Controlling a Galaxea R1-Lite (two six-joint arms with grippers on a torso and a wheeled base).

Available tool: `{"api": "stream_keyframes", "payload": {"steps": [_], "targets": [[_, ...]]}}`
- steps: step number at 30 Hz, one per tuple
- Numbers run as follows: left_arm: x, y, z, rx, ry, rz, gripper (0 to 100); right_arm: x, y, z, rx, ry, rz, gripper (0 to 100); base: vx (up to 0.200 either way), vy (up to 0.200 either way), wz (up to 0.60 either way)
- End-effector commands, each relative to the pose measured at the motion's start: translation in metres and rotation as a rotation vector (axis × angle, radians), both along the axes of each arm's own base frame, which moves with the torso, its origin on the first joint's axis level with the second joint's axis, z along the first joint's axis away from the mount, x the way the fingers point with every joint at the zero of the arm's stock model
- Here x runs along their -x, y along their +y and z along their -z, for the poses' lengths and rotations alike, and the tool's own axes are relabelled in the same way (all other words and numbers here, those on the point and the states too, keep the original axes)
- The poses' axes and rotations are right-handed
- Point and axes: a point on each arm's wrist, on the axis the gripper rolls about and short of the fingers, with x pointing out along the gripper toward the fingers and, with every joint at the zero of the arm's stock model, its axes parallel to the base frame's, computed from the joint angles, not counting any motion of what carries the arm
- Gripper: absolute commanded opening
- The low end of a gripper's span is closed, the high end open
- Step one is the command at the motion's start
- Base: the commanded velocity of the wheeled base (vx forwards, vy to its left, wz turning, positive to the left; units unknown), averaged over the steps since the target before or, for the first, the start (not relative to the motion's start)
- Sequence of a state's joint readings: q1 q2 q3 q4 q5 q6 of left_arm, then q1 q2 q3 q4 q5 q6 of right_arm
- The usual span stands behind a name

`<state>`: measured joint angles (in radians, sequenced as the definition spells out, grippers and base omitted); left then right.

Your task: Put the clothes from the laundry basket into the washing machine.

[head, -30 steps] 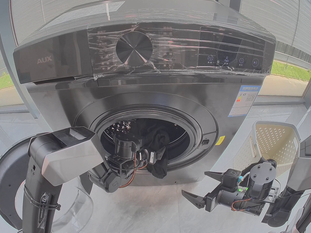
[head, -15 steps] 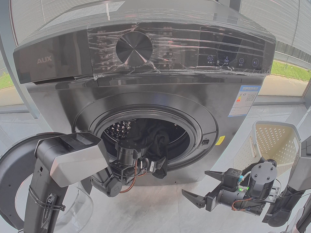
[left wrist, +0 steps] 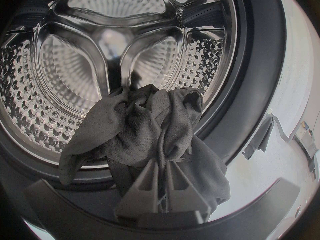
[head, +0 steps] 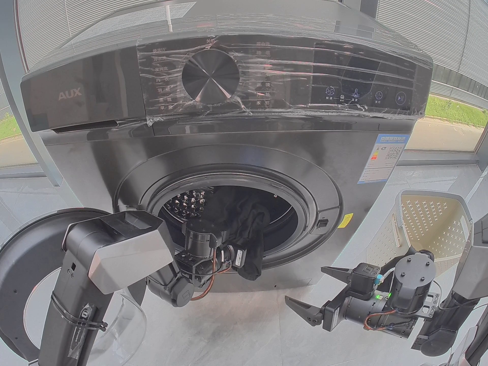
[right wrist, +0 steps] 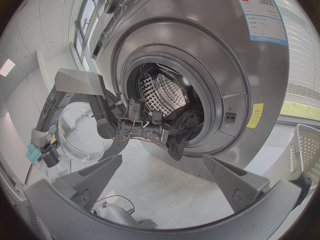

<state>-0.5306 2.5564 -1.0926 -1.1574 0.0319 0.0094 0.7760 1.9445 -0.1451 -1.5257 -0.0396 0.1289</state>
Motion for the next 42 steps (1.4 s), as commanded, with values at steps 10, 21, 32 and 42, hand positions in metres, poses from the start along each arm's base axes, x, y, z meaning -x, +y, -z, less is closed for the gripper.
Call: {"api": "stream_keyframes", "payload": {"steps": [10, 21, 32, 42], "targets": [[-0.056, -0.007, -0.054, 0.218, -0.234, -0.182, 0, 0.0, 0.0, 0.0, 0.0, 0.002, 0.0, 100, 0.0, 0.0, 0.0], [-0.078, -0.005, -0.063, 0.254, -0.318, -0.249, 0, 0.0, 0.0, 0.0, 0.0, 0.002, 0.0, 100, 0.0, 0.0, 0.0], [-0.059, -0.005, -0.05, 0.206, -0.241, -0.218, 100, 0.0, 0.0, -0.002, -0.005, -0.005, 0.0, 100, 0.0, 0.0, 0.0], [-0.015, -0.005, -0.038, 0.135, -0.083, -0.1, 100, 0.001, 0.0, 0.001, 0.002, 0.006, -0.002, 100, 0.0, 0.0, 0.0]]}}
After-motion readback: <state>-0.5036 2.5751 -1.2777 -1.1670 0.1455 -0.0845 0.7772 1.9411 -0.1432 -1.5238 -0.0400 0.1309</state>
